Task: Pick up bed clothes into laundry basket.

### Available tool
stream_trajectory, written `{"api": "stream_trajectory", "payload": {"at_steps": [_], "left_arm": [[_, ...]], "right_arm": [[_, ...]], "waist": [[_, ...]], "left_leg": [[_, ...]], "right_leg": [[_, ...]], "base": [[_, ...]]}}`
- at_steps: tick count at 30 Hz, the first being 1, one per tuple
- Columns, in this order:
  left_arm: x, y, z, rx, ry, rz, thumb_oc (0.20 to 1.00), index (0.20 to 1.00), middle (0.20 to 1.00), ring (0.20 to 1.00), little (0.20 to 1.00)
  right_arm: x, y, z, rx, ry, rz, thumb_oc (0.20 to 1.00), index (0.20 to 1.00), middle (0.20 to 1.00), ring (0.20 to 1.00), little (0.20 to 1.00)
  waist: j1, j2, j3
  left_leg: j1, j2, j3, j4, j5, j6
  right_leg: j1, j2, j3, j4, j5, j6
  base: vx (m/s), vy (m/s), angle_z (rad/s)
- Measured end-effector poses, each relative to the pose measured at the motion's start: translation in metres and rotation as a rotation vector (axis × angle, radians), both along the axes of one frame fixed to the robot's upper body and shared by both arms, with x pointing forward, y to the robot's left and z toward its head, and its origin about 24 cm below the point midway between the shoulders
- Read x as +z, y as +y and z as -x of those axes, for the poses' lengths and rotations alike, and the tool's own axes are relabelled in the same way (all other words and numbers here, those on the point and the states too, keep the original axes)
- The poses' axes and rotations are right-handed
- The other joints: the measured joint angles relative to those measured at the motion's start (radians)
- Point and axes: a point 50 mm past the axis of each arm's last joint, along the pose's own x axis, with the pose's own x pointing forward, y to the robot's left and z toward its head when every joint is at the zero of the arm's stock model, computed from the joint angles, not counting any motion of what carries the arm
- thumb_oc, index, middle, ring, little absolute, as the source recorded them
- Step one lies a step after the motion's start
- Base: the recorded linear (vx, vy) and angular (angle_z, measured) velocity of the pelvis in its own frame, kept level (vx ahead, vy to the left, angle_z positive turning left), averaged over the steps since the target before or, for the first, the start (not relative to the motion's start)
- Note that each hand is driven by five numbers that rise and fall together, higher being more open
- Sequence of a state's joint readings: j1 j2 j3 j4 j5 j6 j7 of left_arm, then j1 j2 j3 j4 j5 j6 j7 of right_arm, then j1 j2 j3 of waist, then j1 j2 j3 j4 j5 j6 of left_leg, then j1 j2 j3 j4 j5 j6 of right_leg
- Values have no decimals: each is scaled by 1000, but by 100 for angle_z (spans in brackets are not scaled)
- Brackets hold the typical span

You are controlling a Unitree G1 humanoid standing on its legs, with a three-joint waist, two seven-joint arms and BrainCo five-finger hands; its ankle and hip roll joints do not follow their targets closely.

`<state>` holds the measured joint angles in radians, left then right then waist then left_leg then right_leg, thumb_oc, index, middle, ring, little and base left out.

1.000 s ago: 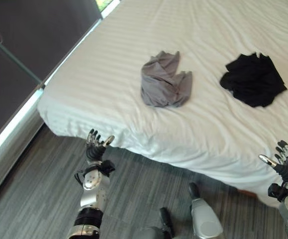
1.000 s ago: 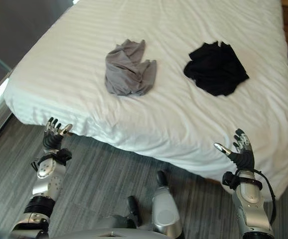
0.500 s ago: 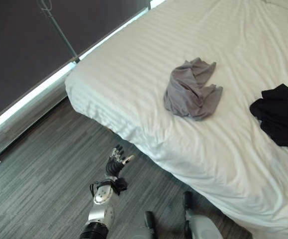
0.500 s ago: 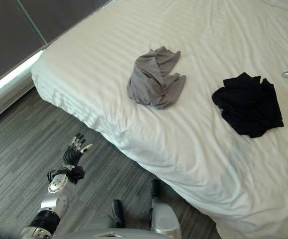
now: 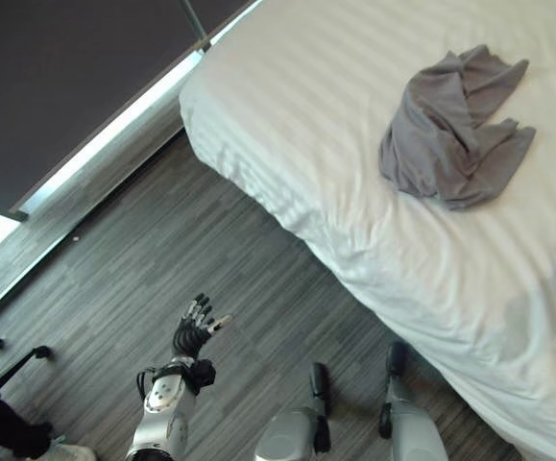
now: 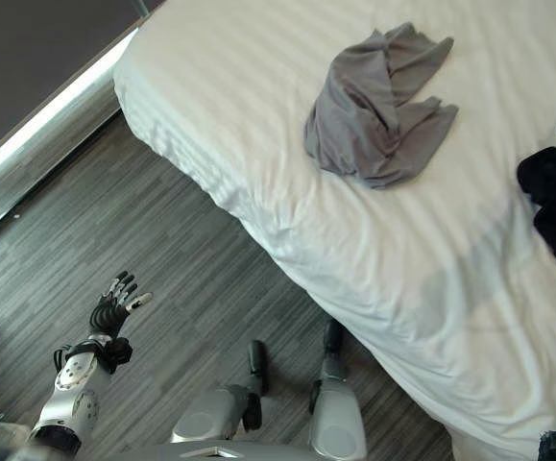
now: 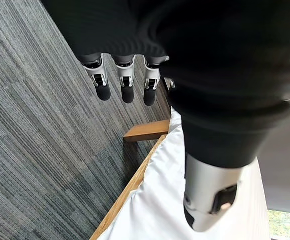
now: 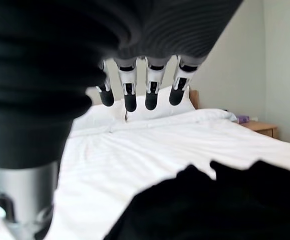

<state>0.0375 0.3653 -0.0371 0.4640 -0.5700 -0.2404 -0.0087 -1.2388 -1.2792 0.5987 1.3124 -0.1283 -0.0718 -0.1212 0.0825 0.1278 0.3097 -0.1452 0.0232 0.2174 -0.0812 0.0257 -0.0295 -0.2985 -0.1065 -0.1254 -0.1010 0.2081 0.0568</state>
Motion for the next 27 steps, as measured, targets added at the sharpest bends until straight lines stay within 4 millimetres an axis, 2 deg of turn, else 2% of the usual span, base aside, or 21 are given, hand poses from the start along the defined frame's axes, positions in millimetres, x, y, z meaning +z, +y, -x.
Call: {"api": "stream_trajectory", "payload": {"at_steps": [4, 5, 6, 11, 13, 14, 17, 20, 24, 27], "left_arm": [[8, -3, -7, -10, -42, 18, 1000, 1000, 1000, 1000, 1000], [10, -4, -9, -13, -49, 18, 1000, 1000, 1000, 1000, 1000], [10, -4, -10, -13, -52, 19, 1000, 1000, 1000, 1000, 1000], [17, -16, -23, -39, -88, 44, 1000, 1000, 1000, 1000, 1000], [18, -18, -24, -45, -95, 47, 1000, 1000, 1000, 1000, 1000], [20, -18, -27, -46, -102, 46, 1000, 1000, 1000, 1000, 1000], [23, -19, -30, -51, -115, 46, 1000, 1000, 1000, 1000, 1000], [22, -19, -30, -51, -112, 46, 1000, 1000, 1000, 1000, 1000], [22, -19, -30, -54, -112, 46, 1000, 1000, 1000, 1000, 1000], [23, -19, -30, -75, -113, 35, 1000, 1000, 1000, 1000, 1000]], "right_arm": [[-1, -4, 4, -25, -8, -21, 1000, 1000, 1000, 1000, 1000], [-2, -6, 6, -37, -11, -32, 1000, 1000, 1000, 1000, 1000], [-11, -9, 8, -49, 7, -44, 1000, 1000, 1000, 1000, 1000], [-20, -21, 20, -141, 95, -57, 1000, 1000, 1000, 1000, 1000], [-16, -22, 23, -155, 76, -66, 1000, 1000, 1000, 1000, 1000], [-7, -24, 27, -170, 40, -73, 1000, 1000, 1000, 1000, 1000], [4, -30, 40, -213, 29, -47, 1000, 1000, 1000, 1000, 1000], [8, -35, 52, -251, 43, -22, 1000, 1000, 1000, 1000, 1000], [3, -41, 60, -284, 57, -32, 1000, 1000, 1000, 1000, 1000], [-23, -50, 69, -306, 110, -67, 1000, 1000, 1000, 1000, 1000]], "waist": [[4, 3, 38], [3, 4, 55], [4, -3, 68], [-4, -11, 110], [-6, -11, 110], [-19, -13, 112], [-23, -15, 113], [-24, -15, 113], [-26, -15, 113], [-20, -11, 111]], "left_leg": [[-59, 2, 4, -3, 16, -7], [-63, 3, 6, -4, 18, -8], [-80, 7, 16, -3, 18, -9], [-100, 7, 26, -8, 24, -12], [-99, 7, 27, -10, 24, -12], [-99, 6, 27, -10, 24, -12], [-99, 4, 28, -10, 24, -12], [-98, 4, 27, -10, 24, -12], [-98, 3, 27, -10, 24, -12], [-109, 1, 20, -10, 28, -7]], "right_leg": [[-63, 4, 4, 0, 12, -1], [-68, 7, 5, 0, 21, -11], [-88, 11, 14, 0, 19, -7], [-118, 14, 28, 0, 29, -15], [-118, 14, 29, 0, 29, -15], [-118, 14, 29, 0, 30, -15], [-118, 12, 29, 0, 32, -13], [-118, 11, 29, 0, 32, -13], [-118, 10, 29, 0, 32, -12], [-125, 7, 24, 0, 28, -8]], "base": [[-60, -93, -4], [-50, -120, -10], [-26, -90, -14], [-11, -47, -9], [0, -13, -2], [0, 0, 0], [0, 0, 0], [0, 0, 0], [0, 0, 0], [-16, -16, 6]]}}
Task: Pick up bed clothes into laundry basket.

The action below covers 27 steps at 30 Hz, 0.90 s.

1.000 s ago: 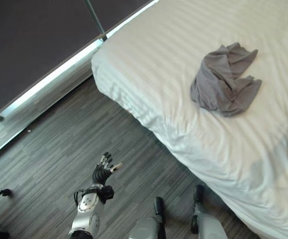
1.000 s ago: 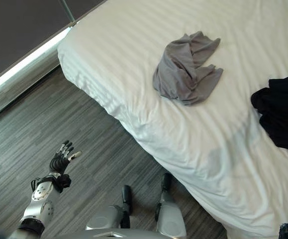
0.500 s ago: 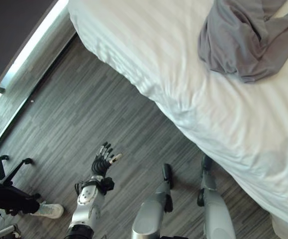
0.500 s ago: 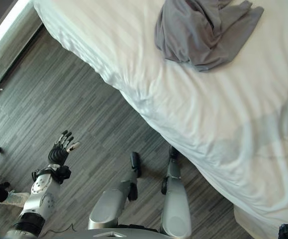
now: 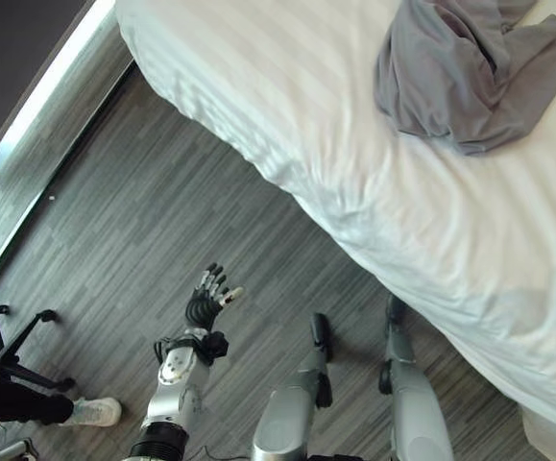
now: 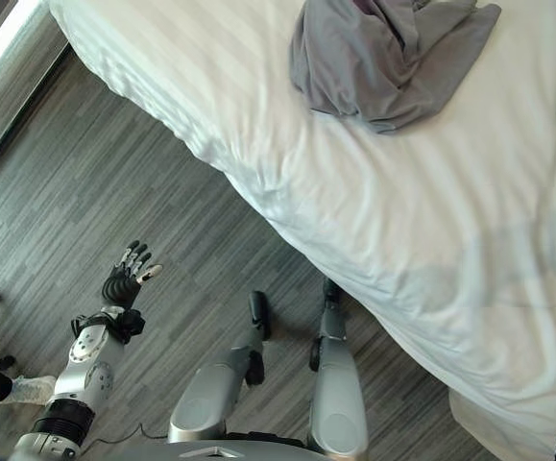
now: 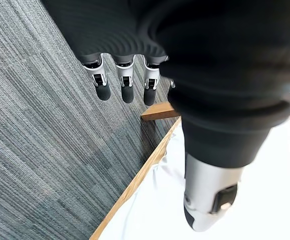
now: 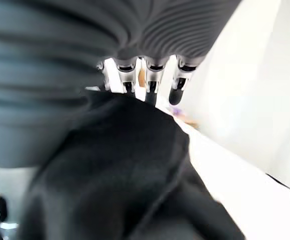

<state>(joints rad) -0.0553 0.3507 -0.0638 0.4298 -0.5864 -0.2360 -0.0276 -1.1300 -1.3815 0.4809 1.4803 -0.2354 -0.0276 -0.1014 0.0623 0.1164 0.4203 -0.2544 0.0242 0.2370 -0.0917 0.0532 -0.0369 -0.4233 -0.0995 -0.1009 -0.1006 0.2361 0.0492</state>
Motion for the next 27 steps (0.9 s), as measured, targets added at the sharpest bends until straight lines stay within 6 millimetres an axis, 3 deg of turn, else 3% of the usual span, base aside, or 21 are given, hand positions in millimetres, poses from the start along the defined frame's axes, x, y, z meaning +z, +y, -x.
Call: {"api": "stream_trajectory", "payload": {"at_steps": [5, 9, 12, 22, 23, 24, 27], "left_arm": [[2, 3, -1, -1, -5, -12, 1000, 1000, 1000, 1000, 1000], [3, 0, -1, 0, -7, -14, 1000, 1000, 1000, 1000, 1000], [6, -2, -5, 3, -23, -11, 1000, 1000, 1000, 1000, 1000], [11, -11, -10, -14, -43, -9, 1000, 1000, 1000, 1000, 1000], [11, -12, -10, -12, -42, -7, 1000, 1000, 1000, 1000, 1000], [10, -13, -10, -12, -40, -5, 1000, 1000, 1000, 1000, 1000], [10, -14, -10, -7, -41, -2, 1000, 1000, 1000, 1000, 1000]], "right_arm": [[-7, 4, -10, 35, -13, -19, 1000, 1000, 1000, 1000, 1000], [-13, 23, -42, 149, -129, -44, 1000, 1000, 1000, 1000, 1000], [-9, 22, -40, 145, -153, -46, 1000, 1000, 1000, 1000, 1000], [-36, 21, -41, 159, -197, -117, 1000, 1000, 1000, 1000, 1000], [-40, 20, -39, 157, -198, -122, 548, 548, 548, 548, 548], [-42, 19, -38, 153, -195, -127, 200, 200, 200, 200, 200], [-47, 21, -40, 172, -177, -95, 200, 200, 200, 200, 200]], "waist": [[2, 12, -7], [7, 17, -4], [0, 21, -4], [-4, 22, -4], [-3, 22, -5], [-4, 21, -5], [-16, 17, -9]], "left_leg": [[-40, -10, 4, 0, 7, 5], [-65, -14, 28, 0, 8, 6], [-67, -12, 29, 0, 10, 5], [-68, -6, 28, 0, 15, 0], [-68, -6, 28, 0, 15, 0], [-68, -6, 27, 0, 15, -1], [-68, -6, 27, 0, 15, -1]], "right_leg": [[-43, -9, 8, 0, 11, 2], [-81, -8, 31, 0, 20, 2], [-84, -6, 32, 0, 24, -1], [-86, -1, 34, 0, 26, -1], [-85, 0, 33, 0, 26, -1], [-84, 0, 32, 0, 26, -1], [-83, 0, 32, 0, 26, -1]], "base": [[-6, 3, -1], [-30, -1, -14], [-12, -4, -4], [-1, 0, 0], [-4, -1, 3], [0, 0, 0], [0, 0, 0]]}}
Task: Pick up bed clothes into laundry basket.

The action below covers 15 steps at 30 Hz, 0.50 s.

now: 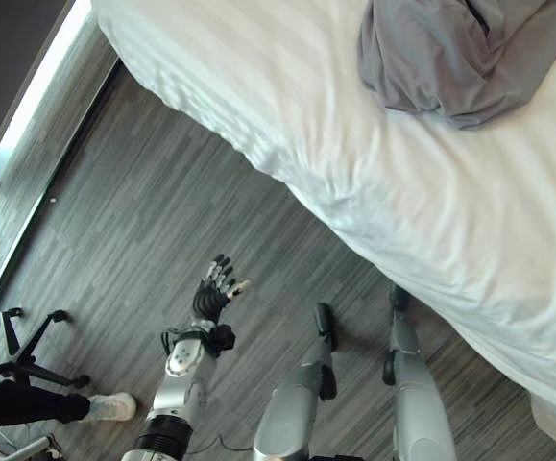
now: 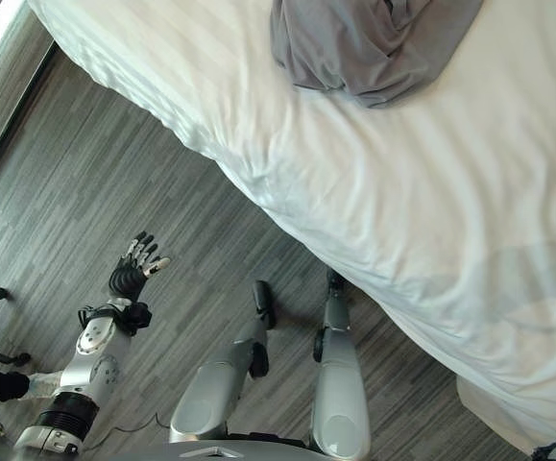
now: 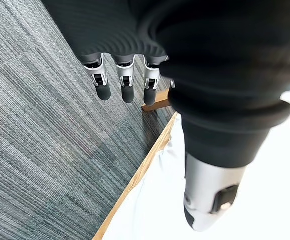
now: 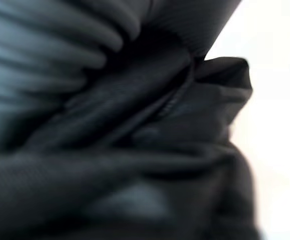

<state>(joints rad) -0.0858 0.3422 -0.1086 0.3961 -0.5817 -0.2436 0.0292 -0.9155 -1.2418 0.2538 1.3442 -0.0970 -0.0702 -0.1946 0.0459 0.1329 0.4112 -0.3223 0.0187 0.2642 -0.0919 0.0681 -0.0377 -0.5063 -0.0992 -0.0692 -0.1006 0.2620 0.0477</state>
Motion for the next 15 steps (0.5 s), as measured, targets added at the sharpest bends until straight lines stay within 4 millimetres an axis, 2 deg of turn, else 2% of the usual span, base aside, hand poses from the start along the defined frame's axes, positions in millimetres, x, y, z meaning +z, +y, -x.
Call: {"api": "stream_trajectory", "payload": {"at_steps": [4, 9, 13, 15], "left_arm": [[-1, 2, 1, 38, -5, 5, 1000, 1000, 1000, 1000, 1000], [0, 6, 2, 82, -11, 10, 1000, 1000, 1000, 1000, 1000], [0, 8, 4, 100, -11, 9, 1000, 1000, 1000, 1000, 1000], [1, 10, 4, 114, -23, 9, 1000, 1000, 1000, 1000, 1000]], "right_arm": [[-7, 15, -14, 100, -19, 60, 200, 200, 200, 200, 200], [-9, 33, -26, 200, -109, 66, 200, 200, 200, 200, 200], [-14, 52, -32, 296, -290, 5, 200, 200, 200, 200, 200], [-18, 69, -35, 382, -438, -72, 200, 200, 200, 200, 200]], "waist": [[-23, -19, -10], [-53, -25, -9], [-73, -31, -6], [-84, -33, -4]], "left_leg": [[1, 1, 6, 0, 0, 0], [0, 6, 16, 0, -1, -1], [6, 11, 28, -1, -3, -4], [12, 15, 30, -2, -4, -5]], "right_leg": [[-2, 4, 7, 0, 0, 0], [-7, 10, 16, 0, 1, -1], [-8, 17, 26, 0, 1, -1], [-5, 22, 28, 0, 1, -1]], "base": [[-6, -2, -4], [-15, 0, -7], [-6, 6, -10], [11, -7, -7]]}}
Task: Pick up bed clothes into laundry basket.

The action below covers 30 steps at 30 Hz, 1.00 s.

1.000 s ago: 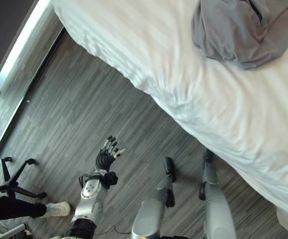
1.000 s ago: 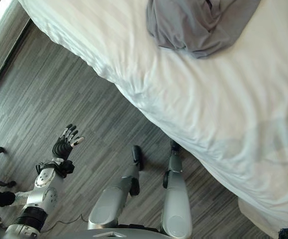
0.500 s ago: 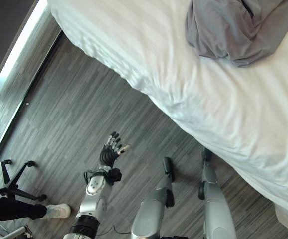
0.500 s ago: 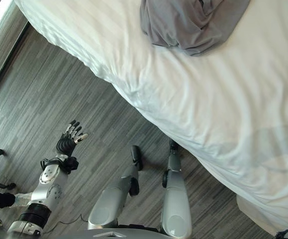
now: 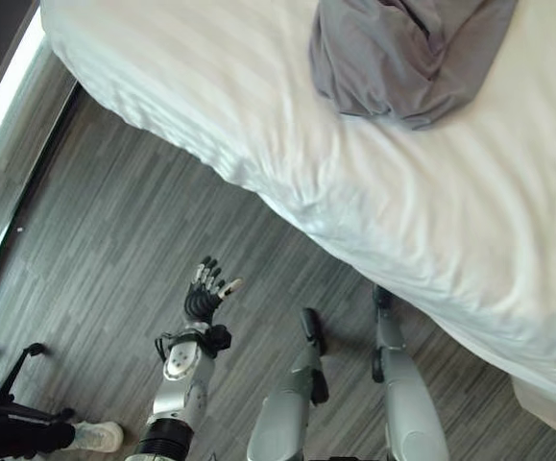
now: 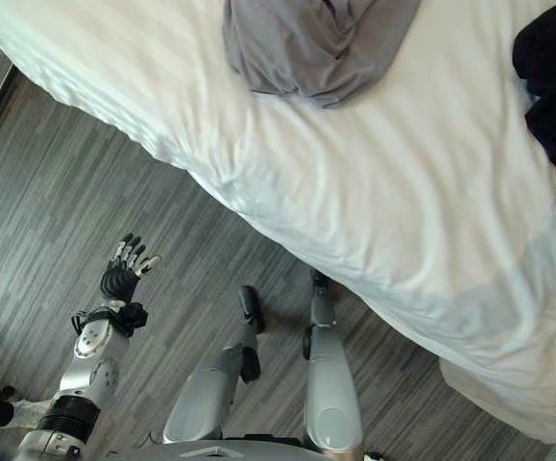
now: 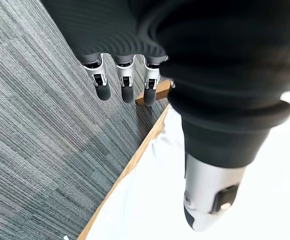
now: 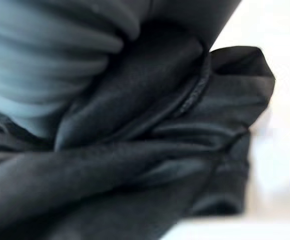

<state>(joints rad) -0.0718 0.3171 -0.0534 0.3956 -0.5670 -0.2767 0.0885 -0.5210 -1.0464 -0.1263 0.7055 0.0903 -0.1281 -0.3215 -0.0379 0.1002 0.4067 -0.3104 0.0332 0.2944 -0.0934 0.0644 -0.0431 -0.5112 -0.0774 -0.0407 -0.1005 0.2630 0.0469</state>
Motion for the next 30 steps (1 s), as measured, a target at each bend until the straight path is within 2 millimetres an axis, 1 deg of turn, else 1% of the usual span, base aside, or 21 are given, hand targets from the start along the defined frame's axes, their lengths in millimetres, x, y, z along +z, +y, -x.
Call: {"api": "stream_trajectory", "payload": {"at_steps": [1, 2, 3, 4, 5, 6, 8, 10, 11, 13, 15, 18, 21, 22, 23, 24, 26, 27, 28, 29, 30], "left_arm": [[1, 2, 0, 13, -5, -1, 1000, 1000, 1000, 1000, 1000], [2, 2, 0, 17, -8, -1, 1000, 1000, 1000, 1000, 1000], [1, 5, 0, 35, -6, 0, 1000, 1000, 1000, 1000, 1000], [2, 5, 0, 40, -6, 0, 1000, 1000, 1000, 1000, 1000], [4, 5, -1, 41, -17, 0, 1000, 1000, 1000, 1000, 1000], [4, 6, 0, 45, -17, 1, 1000, 1000, 1000, 1000, 1000], [4, 6, 0, 45, -20, 2, 1000, 1000, 1000, 1000, 1000], [3, 5, 0, 45, -15, 6, 1000, 1000, 1000, 1000, 1000], [2, 4, 0, 43, -14, 10, 1000, 1000, 1000, 1000, 1000], [-1, 1, 1, 44, -4, 23, 1000, 1000, 1000, 1000, 1000], [-5, 0, 2, 50, 8, 37, 1000, 1000, 1000, 1000, 1000], [-8, 0, 5, 56, 19, 43, 1000, 1000, 1000, 1000, 1000], [-12, -1, 8, 76, 32, 69, 1000, 1000, 1000, 1000, 1000], [-11, -2, 7, 86, 25, 82, 1000, 1000, 1000, 1000, 1000], [-16, 2, 13, 106, 43, 83, 1000, 1000, 1000, 1000, 1000], [-21, 5, 18, 115, 65, 80, 1000, 1000, 1000, 1000, 1000], [-22, 6, 16, 122, 70, 80, 1000, 1000, 1000, 1000, 1000], [-24, 10, 17, 146, 82, 87, 1000, 1000, 1000, 1000, 1000], [-26, 14, 20, 162, 97, 85, 1000, 1000, 1000, 1000, 1000], [-26, 14, 21, 164, 100, 83, 1000, 1000, 1000, 1000, 1000], [-26, 14, 21, 164, 100, 82, 1000, 1000, 1000, 1000, 1000]], "right_arm": [[-4, 8, -2, 53, -66, -57, 200, 200, 200, 200, 200], [-9, 10, -3, 74, -97, -92, 200, 200, 200, 200, 200], [-15, 23, -5, 149, -211, -221, 200, 200, 200, 200, 200], [-21, 31, -6, 193, -261, -271, 200, 200, 200, 200, 200], [-27, 39, -7, 249, -285, -311, 200, 200, 200, 200, 200], [-28, 43, -7, 277, -327, -358, 200, 200, 200, 200, 200], [-37, 60, -8, 377, -415, -492, 200, 200, 200, 200, 200], [-44, 71, -8, 451, -435, -567, 200, 200, 200, 200, 200], [-45, 77, -9, 503, -452, -616, 200, 200, 200, 200, 200], [-47, 80, -9, 533, -464, -648, 200, 200, 200, 200, 200], [-39, 86, -6, 588, -521, -688, 200, 200, 200, 200, 200], [-32, 94, 0, 677, -573, -716, 200, 200, 200, 200, 200], [-36, 103, 2, 737, -628, -808, 200, 200, 200, 200, 200], [-42, 107, 4, 762, -650, -865, 200, 200, 200, 200, 200], [-59, 118, 7, 798, -684, -975, 200, 200, 200, 200, 200], [-68, 122, 8, 804, -694, -1025, 200, 200, 200, 200, 200], [-78, 124, 12, 802, -713, -1086, 200, 200, 200, 200, 200], [-84, 133, 19, 823, -779, -1158, 200, 200, 200, 200, 200], [-98, 146, 26, 838, -801, -1219, 200, 200, 200, 200, 200], [-109, 152, 30, 833, -784, -1250, 200, 200, 200, 200, 200], [-119, 156, 33, 819, -774, -1281, 200, 200, 200, 200, 200]], "waist": [[-6, -2, 1], [-8, -3, 2], [-17, -8, 7], [-17, -9, 8], [-17, -9, 8], [-18, -10, 10], [-16, -10, 12], [-14, -11, 14], [-13, -12, 19], [-13, -11, 18], [-11, -15, 16], [-12, -21, 13], [-12, -23, 12], [-11, -28, 6], [-10, -46, -51], [-11, -58, -85], [-12, -79, -121], [-13, -91, -130], [-16, -104, -159], [-15, -111, -187], [-15, -115, -201]], "left_leg": [[2, 2, 0, 0, 0, -1], [3, 3, 0, -1, 1, -2], [16, 7, 0, -3, -3, -7], [22, 10, 1, -5, -3, -7], [29, 12, 1, -5, -2, -10], [35, 12, 1, -5, -3, -11], [60, 16, -2, -5, -7, -17], [89, 18, -4, -5, -8, -19], [125, 19, -7, -5, -14, -26], [160, 20, -10, -5, -20, -30], [195, 20, -21, -6, -31, -24], [218, 19, -28, -5, -34, -24], [270, 26, -31, -5, -35, -24], [300, 30, -31, -6, -41, -26], [309, 37, -30, -6, -47, -30], [309, 39, -28, -6, -50, -32], [317, 37, -26, -5, -53, -33], [335, 40, -25, -5, -55, -31], [352, 45, -18, -6, -63, -32], [354, 46, -12, -6, -66, -32], [364, 46, -8, -6, -67, -32]], "right_leg": [[3, 2, -1, 0, 0, 0], [4, 2, -1, 0, 0, 0], [16, 6, -1, 0, -1, 0], [22, 9, -1, 0, -1, 0], [30, 10, -1, 0, -3, 2], [36, 11, -2, 0, -4, 1], [64, 13, -8, 0, -7, -3], [94, 14, -12, 0, -11, -7], [133, 13, -15, 0, -17, -7], [171, 13, -20, 0, -25, -1], [209, 10, -26, 0, -34, -2], [236, 10, -32, 0, -34, 0], [291, 16, -37, 0, -42, -2], [321, 20, -40, 0, -52, -2], [329, 27, -39, 0, -62, -3], [329, 29, -39, 0, -65, -3], [333, 29, -37, 0, -65, -2], [351, 33, -36, 0, -66, -2], [364, 38, -31, 0, -68, -2], [366, 38, -30, 0, -76, -2], [377, 37, -31, 0, -77, -1]], "base": [[36, -2, -1], [0, 0, 0], [10, -3, -3], [0, 0, 0], [43, 8, -1], [66, 19, 1], [62, 36, 4], [71, 61, 7], [74, 64, 9], [39, 45, 8], [49, 54, 11], [62, 49, 7], [59, 37, 3], [13, 10, -3], [35, 33, -4], [54, 38, -7], [59, 42, -4], [46, 33, -10], [64, 39, -12], [42, 22, -10], [44, 27, -4]]}}
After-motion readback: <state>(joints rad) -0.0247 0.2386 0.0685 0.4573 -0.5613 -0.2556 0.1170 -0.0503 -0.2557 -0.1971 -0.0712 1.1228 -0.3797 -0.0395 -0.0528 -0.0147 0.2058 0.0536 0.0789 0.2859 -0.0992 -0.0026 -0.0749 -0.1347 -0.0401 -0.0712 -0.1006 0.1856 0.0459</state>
